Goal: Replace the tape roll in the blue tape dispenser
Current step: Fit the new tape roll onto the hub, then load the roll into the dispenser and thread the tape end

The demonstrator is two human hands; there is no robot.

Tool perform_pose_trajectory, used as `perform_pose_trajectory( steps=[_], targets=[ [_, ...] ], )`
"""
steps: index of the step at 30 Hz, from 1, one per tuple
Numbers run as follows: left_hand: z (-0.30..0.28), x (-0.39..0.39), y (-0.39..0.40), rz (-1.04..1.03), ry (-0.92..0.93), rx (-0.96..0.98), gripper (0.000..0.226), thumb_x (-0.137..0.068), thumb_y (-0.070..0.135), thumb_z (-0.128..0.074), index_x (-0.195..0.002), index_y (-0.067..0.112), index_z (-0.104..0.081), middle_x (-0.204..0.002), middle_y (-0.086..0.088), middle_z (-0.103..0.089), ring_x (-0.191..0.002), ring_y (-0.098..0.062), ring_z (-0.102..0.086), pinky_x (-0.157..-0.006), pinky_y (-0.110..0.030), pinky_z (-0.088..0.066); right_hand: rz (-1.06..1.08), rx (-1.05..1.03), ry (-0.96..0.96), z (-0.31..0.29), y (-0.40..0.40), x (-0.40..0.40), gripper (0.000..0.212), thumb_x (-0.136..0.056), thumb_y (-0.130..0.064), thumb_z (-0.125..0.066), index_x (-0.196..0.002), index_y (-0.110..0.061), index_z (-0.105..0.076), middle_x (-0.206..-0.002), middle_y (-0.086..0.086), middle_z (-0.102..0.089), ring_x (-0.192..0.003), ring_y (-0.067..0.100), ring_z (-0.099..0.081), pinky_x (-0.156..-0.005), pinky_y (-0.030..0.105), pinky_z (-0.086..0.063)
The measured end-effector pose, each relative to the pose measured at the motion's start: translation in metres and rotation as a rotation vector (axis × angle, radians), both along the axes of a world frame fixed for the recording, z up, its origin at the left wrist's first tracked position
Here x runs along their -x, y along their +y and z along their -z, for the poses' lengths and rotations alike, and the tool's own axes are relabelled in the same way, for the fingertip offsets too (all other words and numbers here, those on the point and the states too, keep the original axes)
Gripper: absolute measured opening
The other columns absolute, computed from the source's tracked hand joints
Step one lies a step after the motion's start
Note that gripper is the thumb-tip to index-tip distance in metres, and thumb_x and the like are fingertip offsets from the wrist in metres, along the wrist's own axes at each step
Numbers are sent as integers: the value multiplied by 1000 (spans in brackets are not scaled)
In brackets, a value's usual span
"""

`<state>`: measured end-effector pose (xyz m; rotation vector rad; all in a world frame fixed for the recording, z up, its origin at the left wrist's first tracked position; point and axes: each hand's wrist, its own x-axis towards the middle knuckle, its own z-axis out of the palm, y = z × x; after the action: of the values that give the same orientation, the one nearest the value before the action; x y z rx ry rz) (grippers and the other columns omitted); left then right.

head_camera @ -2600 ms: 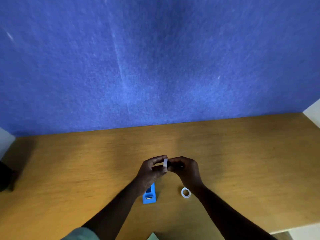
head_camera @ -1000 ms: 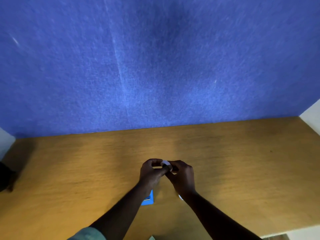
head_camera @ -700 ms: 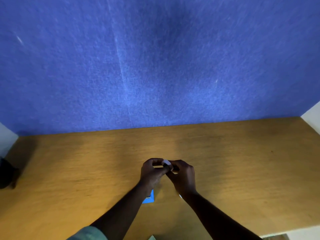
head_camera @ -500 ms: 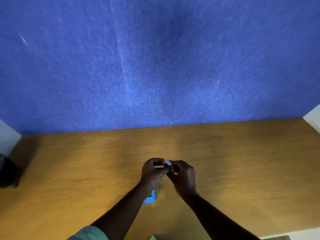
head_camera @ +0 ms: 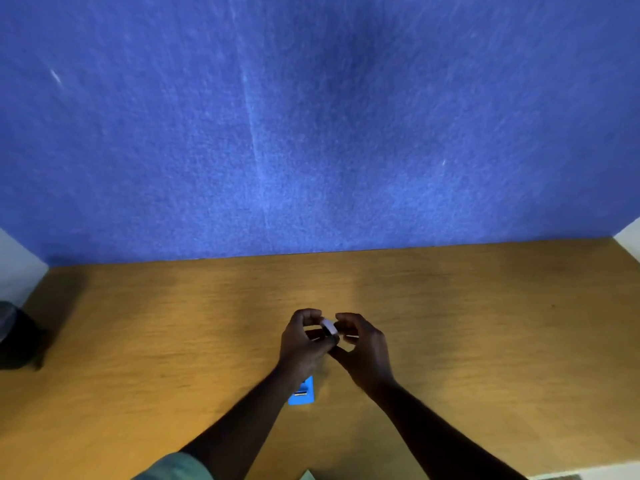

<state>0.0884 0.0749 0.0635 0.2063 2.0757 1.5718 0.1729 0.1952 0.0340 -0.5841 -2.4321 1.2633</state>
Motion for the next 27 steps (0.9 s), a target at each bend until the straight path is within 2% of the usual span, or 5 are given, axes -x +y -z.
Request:
perform_pose_trajectory(
  steps=[6, 9, 15, 21, 27],
  targets=[
    [8, 13, -15, 85, 139, 24, 77, -68, -1, -84, -129, 29, -48, -116, 9, -64, -109, -11, -66, -92, -30, -58, -72, 85, -87, -4, 8, 1, 72, -83, -10, -81, -144, -32, -50, -140, -13, -60, -128, 5, -57, -100, 31, -59],
    [12, 17, -20, 123, 127, 16, 87, -70, -6, -81, -137, 34, -43, -120, 8, -62, -112, -16, -66, -90, -35, -61, -187, 55, -113, -8, 11, 10, 72, -83, -9, -79, -143, -38, -49, -144, -19, -55, -131, 3, -54, -96, 21, -57],
    [18, 20, -30, 151, 176, 34, 99, -72, 2, -84, -149, 37, -32, -132, 3, -53, -116, -18, -66, -93, -40, -60, -433, -114, -231, -6, 13, 34, 74, -84, -14, -80, -150, -31, -48, -151, -12, -53, -134, 5, -53, -100, 19, -54],
    [23, 26, -41, 163, 193, 32, 106, -70, 8, -87, -149, 45, -27, -136, 5, -48, -117, -15, -64, -91, -39, -61, -507, -172, -279, -4, 11, 50, 56, -86, -26, -80, -138, -24, -59, -137, -6, -66, -120, 8, -64, -98, 33, -60],
    [35, 29, -50, 210, 209, 97, 97, -72, 8, -86, -149, 36, -33, -148, 5, -42, -132, -14, -53, -96, -24, -56, -509, -155, -303, -2, 3, 55, 42, -86, -23, -81, -125, -20, -68, -123, -4, -71, -107, 7, -68, -92, 30, -61]
  ],
)
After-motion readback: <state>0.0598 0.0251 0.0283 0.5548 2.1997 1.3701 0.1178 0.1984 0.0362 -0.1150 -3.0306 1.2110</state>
